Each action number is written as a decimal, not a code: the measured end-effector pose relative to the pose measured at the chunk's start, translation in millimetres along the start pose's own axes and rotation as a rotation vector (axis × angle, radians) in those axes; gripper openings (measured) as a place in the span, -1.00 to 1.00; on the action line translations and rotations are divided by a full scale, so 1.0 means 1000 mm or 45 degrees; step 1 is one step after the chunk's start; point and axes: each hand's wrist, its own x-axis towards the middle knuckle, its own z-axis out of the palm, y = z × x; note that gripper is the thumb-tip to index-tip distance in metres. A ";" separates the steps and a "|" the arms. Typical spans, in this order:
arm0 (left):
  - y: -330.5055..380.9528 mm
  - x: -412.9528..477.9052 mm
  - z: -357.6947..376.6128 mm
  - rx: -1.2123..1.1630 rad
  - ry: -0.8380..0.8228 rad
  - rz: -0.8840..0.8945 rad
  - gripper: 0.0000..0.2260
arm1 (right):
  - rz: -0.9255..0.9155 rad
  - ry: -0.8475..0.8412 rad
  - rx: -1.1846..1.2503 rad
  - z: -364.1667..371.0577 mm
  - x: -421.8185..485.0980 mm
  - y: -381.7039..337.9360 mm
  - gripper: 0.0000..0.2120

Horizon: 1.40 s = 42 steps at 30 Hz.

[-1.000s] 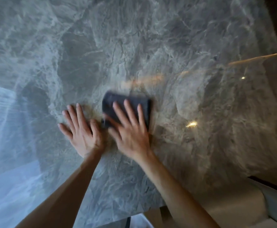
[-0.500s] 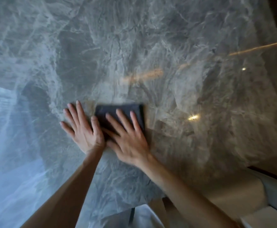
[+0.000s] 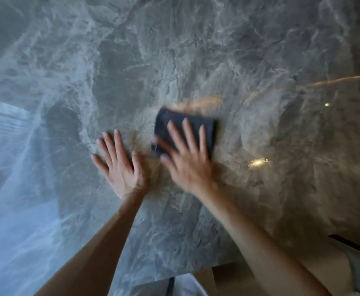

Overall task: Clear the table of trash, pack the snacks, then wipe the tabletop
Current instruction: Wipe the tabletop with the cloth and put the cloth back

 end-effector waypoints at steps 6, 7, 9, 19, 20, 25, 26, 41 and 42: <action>0.002 0.000 -0.002 0.035 -0.032 -0.008 -0.40 | 0.179 -0.272 -0.104 -0.025 -0.110 0.086 -0.50; 0.002 0.001 -0.002 0.045 -0.031 -0.005 -0.40 | 0.472 -0.196 -0.087 -0.026 -0.077 0.099 -0.49; 0.003 0.002 -0.001 0.057 -0.034 0.000 -0.40 | 0.864 -0.038 0.024 -0.025 0.000 0.094 -0.47; 0.003 0.002 -0.002 0.122 -0.091 -0.010 -0.41 | 0.260 -0.271 -0.026 -0.027 -0.152 0.053 -0.50; 0.004 0.002 -0.001 0.130 -0.091 -0.007 -0.40 | 0.493 -0.245 -0.043 -0.029 -0.139 0.074 -0.50; 0.002 0.000 -0.003 0.109 -0.096 -0.007 -0.39 | 1.082 -0.003 0.065 -0.022 0.025 0.076 -0.48; 0.003 0.000 -0.003 0.079 -0.088 0.002 -0.39 | 0.932 -0.005 0.075 -0.017 0.047 0.057 -0.49; -0.006 -0.040 -0.056 -0.316 -0.352 0.421 -0.45 | -0.880 -0.475 0.081 -0.025 -0.119 0.039 -0.55; -0.004 -0.044 -0.053 -0.203 -0.348 0.372 -0.44 | -0.834 -0.475 0.037 -0.033 -0.126 0.069 -0.55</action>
